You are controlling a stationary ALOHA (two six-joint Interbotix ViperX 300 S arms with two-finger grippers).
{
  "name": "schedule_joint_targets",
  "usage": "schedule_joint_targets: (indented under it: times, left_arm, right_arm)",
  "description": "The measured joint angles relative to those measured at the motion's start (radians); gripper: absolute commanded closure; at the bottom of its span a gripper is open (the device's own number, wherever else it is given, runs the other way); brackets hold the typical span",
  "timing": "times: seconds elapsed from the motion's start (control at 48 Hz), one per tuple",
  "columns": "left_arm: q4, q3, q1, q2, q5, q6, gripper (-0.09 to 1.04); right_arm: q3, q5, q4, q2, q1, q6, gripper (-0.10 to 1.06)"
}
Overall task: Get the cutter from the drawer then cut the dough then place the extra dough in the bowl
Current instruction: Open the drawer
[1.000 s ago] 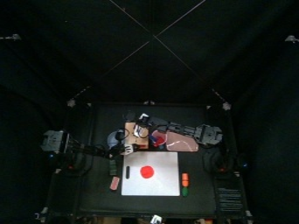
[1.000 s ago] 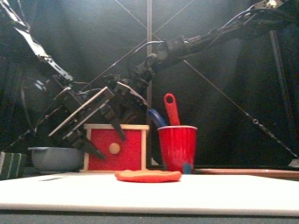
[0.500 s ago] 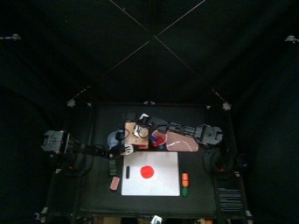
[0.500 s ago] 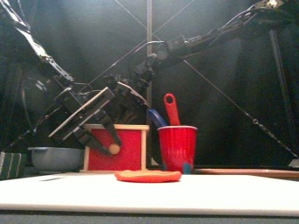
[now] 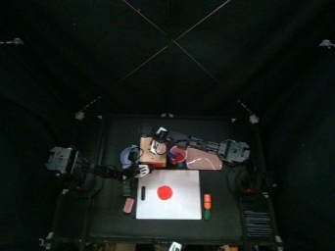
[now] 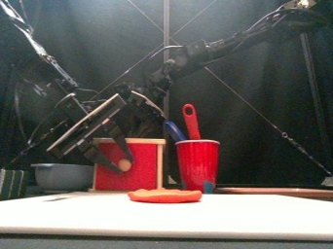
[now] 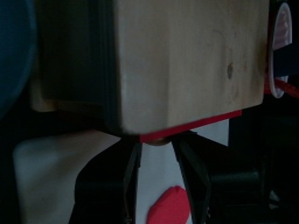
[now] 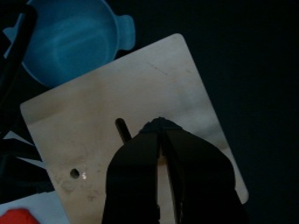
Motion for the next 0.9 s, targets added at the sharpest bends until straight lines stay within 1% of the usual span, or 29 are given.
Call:
schedule_joint_targets:
  times: [0.375,0.562,0.896]
  left_arm:
    - [-0.115,-0.006,-0.123,0.0,-0.051,0.002,0.3]
    - [-0.14,-0.014,-0.176,0.003,-0.057,0.0,0.3]
    - [-0.155,-0.021,-0.236,0.008,-0.054,0.002,0.29]
  right_arm:
    - [0.003,0.005,0.002,-0.003,0.002,0.0,0.94]
    - [0.003,0.011,0.003,0.0,0.002,0.0,0.94]
    - [0.002,0.011,0.002,0.0,0.003,0.0,0.94]
